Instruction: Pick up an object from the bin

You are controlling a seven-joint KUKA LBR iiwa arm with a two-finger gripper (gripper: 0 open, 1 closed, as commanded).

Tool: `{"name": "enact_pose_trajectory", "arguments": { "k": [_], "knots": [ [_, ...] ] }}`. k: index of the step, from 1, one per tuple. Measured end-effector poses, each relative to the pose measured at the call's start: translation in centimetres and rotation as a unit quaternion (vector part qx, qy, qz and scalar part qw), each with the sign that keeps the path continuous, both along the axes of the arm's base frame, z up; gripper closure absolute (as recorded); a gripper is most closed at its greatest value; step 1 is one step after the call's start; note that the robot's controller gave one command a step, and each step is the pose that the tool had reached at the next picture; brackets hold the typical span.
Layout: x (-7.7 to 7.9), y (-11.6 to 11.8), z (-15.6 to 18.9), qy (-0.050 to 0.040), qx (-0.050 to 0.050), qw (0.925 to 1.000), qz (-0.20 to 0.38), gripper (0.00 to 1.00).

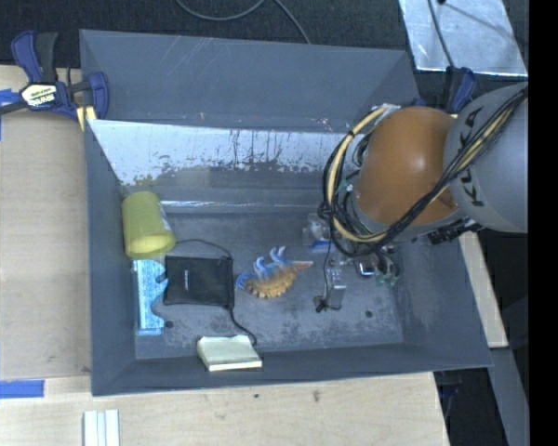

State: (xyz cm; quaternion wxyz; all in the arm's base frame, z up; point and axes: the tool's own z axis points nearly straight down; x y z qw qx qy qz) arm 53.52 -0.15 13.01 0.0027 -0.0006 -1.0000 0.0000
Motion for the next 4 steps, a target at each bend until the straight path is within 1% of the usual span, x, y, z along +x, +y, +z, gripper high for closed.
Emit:
{"name": "enact_pose_trajectory", "arguments": {
  "k": [1, 2, 3, 4],
  "knots": [
    [0.2, 0.0, 0.5, -0.0041, 0.0, 1.0, 0.0, 0.0],
    [0.6, 1.3, -2.8, -0.0047, 0.0, 0.9996, -0.028, 0.0],
    [2.2, 2.2, -6.0, -0.0062, 0.0, 0.9994, -0.034, 1.0],
    [2.2, 2.2, -6.0, -0.0062, 0.0, 0.9994, -0.034, 1.0]
  ]
}}
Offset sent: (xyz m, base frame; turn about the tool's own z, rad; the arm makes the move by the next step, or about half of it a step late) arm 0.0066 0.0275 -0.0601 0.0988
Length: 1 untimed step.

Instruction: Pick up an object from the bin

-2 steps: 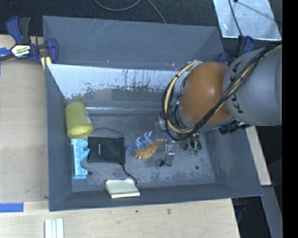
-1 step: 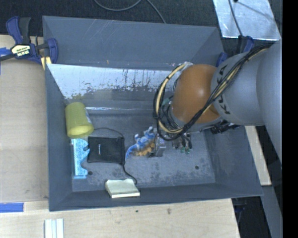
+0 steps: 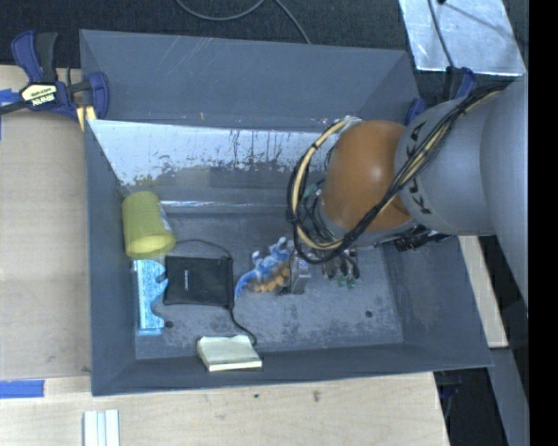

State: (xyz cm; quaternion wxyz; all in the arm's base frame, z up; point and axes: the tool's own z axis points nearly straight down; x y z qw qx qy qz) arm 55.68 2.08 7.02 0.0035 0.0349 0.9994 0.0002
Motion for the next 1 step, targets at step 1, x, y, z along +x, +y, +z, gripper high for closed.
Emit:
{"name": "enact_pose_trajectory", "arguments": {
  "k": [1],
  "knots": [
    [0.39, 0.49, 2.81, -0.004, 0.0, 0.9999, 0.01, 0.0]
  ]
}}
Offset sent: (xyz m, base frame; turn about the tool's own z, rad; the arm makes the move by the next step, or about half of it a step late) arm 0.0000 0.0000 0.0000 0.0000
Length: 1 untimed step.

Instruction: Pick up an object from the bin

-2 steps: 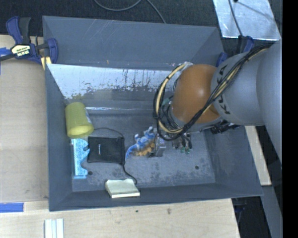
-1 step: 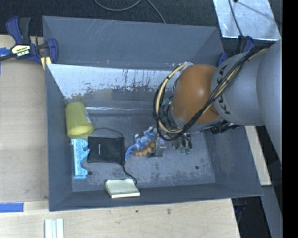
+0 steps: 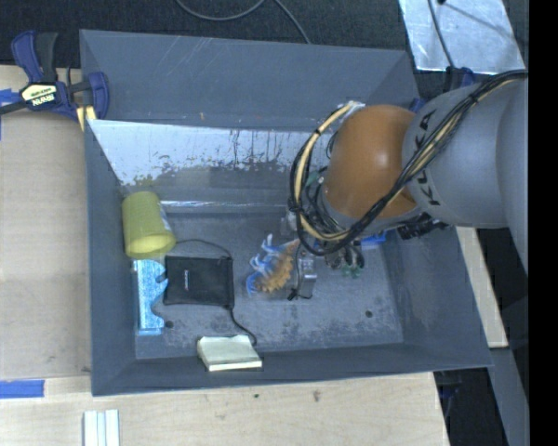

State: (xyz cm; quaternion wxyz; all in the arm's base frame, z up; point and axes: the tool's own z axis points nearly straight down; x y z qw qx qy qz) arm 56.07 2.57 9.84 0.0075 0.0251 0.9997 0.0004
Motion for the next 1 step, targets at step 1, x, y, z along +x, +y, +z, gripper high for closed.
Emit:
{"name": "enact_pose_trajectory", "arguments": {
  "k": [1],
  "knots": [
    [-0.08, -0.03, -0.17, 0.0015, 0.0, 1.0, 0.0, 1.0]
  ]
}}
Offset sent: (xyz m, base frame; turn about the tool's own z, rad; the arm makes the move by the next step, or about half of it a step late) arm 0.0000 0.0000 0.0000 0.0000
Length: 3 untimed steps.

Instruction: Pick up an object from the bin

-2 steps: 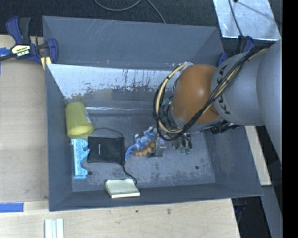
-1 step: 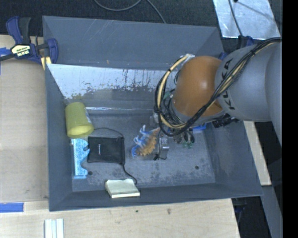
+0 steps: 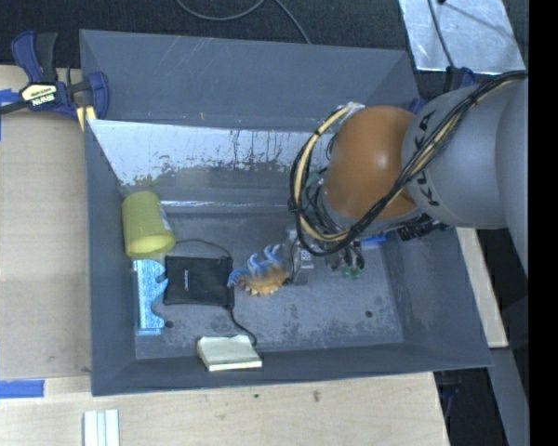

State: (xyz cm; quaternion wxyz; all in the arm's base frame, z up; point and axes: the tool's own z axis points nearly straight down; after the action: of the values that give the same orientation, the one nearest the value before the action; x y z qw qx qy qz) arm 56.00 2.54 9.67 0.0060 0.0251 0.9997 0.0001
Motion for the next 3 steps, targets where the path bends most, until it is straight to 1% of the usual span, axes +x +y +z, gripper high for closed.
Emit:
{"name": "enact_pose_trajectory", "arguments": {
  "k": [1, 2, 3],
  "knots": [
    [0.0, 0.0, 0.0, 0.0001, 0.0, 1.0, 0.0, 0.0],
    [0.0, 0.0, 0.0, 0.0001, 0.0, 1.0, 0.0, 0.0],
    [-0.3, 7.6, -2.3, 0.0, -0.001, 0.998, 0.063, 1.0]
  ]
}}
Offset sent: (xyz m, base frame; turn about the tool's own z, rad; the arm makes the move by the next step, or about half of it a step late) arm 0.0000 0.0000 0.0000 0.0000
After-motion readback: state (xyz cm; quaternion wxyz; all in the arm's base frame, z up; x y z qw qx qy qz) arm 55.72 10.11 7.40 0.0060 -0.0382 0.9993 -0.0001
